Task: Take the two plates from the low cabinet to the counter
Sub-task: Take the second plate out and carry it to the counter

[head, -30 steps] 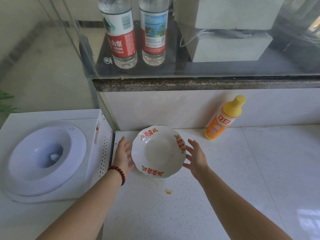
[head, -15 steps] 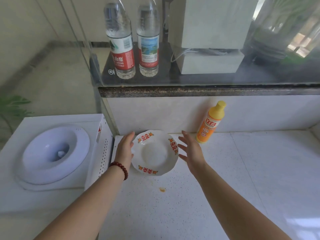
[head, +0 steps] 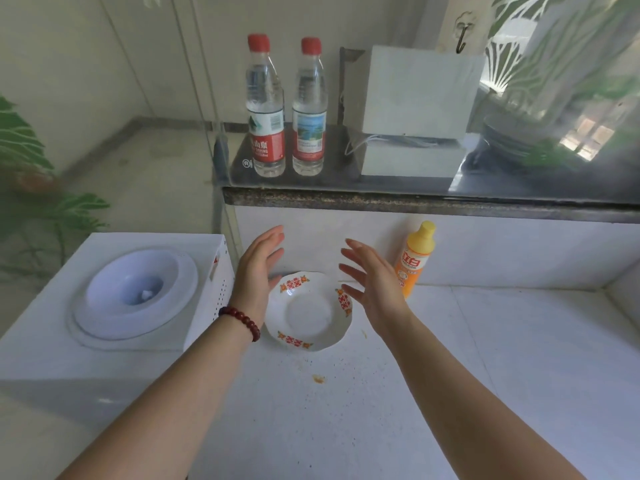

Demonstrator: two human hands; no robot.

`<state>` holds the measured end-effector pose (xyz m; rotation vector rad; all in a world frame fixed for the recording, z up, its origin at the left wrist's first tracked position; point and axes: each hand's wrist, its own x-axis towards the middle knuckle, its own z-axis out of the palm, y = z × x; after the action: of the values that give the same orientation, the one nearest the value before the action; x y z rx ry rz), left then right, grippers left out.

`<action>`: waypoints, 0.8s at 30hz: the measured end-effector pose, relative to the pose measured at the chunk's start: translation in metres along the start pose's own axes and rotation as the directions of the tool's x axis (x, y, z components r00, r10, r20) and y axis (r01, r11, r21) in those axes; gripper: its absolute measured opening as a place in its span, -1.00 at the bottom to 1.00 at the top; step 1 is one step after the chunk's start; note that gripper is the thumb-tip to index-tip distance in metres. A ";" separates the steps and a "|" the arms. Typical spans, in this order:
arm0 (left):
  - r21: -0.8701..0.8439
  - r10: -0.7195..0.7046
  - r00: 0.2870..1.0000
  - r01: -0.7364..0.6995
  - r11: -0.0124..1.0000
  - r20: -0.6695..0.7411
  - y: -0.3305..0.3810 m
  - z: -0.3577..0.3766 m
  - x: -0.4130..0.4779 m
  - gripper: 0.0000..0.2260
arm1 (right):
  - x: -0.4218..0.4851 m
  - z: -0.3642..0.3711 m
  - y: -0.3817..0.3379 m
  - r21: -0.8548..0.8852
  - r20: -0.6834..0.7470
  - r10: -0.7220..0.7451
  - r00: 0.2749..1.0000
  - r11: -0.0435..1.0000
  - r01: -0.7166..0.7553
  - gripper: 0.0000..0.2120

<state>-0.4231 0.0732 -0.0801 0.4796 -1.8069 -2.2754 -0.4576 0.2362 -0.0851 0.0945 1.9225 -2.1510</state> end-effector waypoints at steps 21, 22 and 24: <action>-0.110 0.126 0.981 -0.143 0.984 -0.148 0.067 -0.181 -0.093 -0.70 | -0.101 0.177 -0.008 0.037 0.265 -0.128 0.956 0.992 0.122 -0.73; -0.114 0.129 0.977 -0.149 0.982 -0.169 0.069 -0.195 -0.100 -0.70 | -0.108 0.191 -0.005 0.043 0.283 -0.123 0.951 0.992 0.116 -0.72; -0.111 0.131 0.971 -0.156 0.982 -0.202 0.074 -0.224 -0.115 -0.70 | -0.122 0.219 0.002 0.060 0.325 -0.106 0.940 0.994 0.091 -0.70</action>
<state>-0.2372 -0.1072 -0.0382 0.5109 -1.5426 -2.1474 -0.3129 0.0378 -0.0327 -0.3395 1.7206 -2.1109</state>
